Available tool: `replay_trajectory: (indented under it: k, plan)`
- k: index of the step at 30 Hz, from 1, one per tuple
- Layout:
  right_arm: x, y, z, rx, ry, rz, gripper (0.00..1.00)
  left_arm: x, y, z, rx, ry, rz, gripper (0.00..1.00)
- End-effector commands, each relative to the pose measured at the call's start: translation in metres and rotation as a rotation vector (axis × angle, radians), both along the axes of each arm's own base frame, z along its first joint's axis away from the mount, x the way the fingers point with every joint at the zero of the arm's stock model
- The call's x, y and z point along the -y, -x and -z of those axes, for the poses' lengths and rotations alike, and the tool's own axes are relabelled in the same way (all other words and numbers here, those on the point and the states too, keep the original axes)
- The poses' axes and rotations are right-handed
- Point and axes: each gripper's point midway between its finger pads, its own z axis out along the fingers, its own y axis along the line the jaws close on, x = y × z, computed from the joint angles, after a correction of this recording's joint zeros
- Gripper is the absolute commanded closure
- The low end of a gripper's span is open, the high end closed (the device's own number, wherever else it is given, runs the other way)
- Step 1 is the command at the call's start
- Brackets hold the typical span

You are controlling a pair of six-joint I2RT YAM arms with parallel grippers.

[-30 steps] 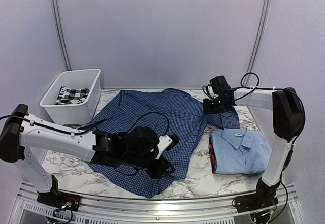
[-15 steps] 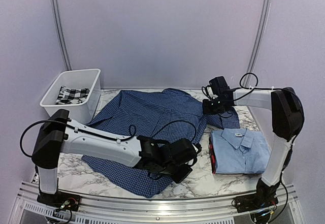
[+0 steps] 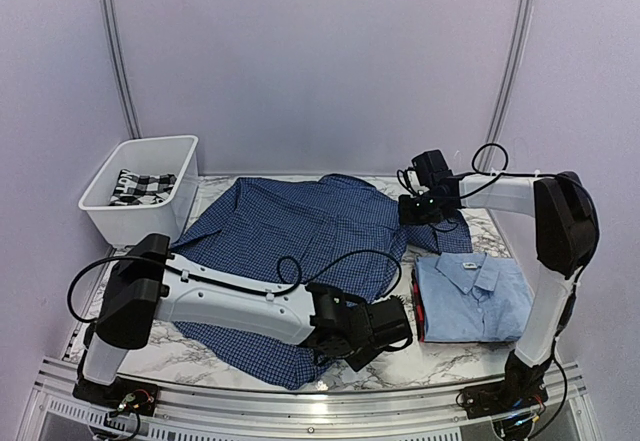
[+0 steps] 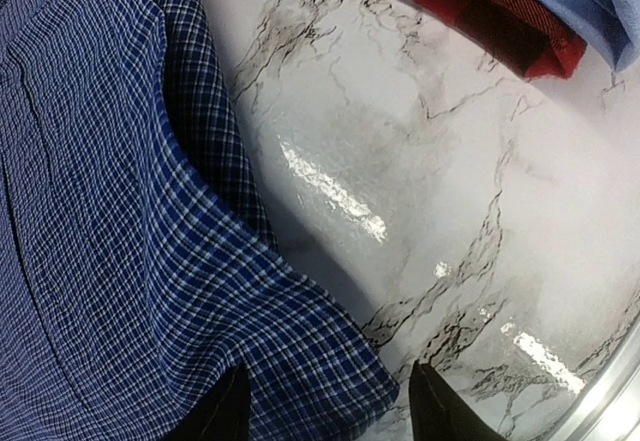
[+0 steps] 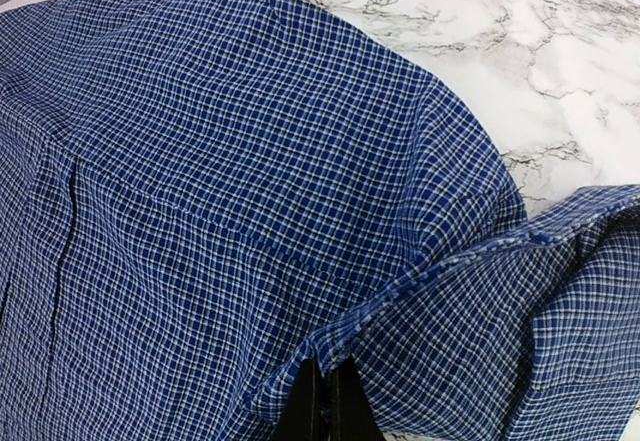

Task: Fold and stack the long sleeve shirts
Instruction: Pick up the shirt from the center of the board.

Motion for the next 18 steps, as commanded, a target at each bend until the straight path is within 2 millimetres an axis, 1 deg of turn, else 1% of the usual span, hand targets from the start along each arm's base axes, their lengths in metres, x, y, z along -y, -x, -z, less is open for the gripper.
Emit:
replay_trajectory:
  k: [1,11,14,16,18]
  plan:
    - [-0.0064,-0.0072,-0.0071,0.032,-0.016,-0.015,1.00,-0.0049,-0.0018,0.0080,0.046,-0.083,-0.013,0.43]
    - [-0.0059,-0.0068,-0.0094,0.037,-0.017,-0.014,1.00,-0.0045,-0.0050,0.0133,0.077,-0.117,-0.014,0.41]
    - [-0.0059,-0.0066,-0.0090,0.036,-0.016,-0.014,1.00,-0.0054,-0.0069,0.0141,0.086,-0.123,-0.021,0.42]
    - [-0.0061,-0.0065,-0.0089,0.035,-0.017,-0.014,1.00,-0.0058,-0.0089,0.0099,0.098,-0.117,-0.030,0.46]
    - [-0.0059,-0.0065,-0.0089,0.035,-0.017,-0.013,1.00,-0.0057,-0.0099,0.0050,0.106,-0.108,-0.036,0.55]
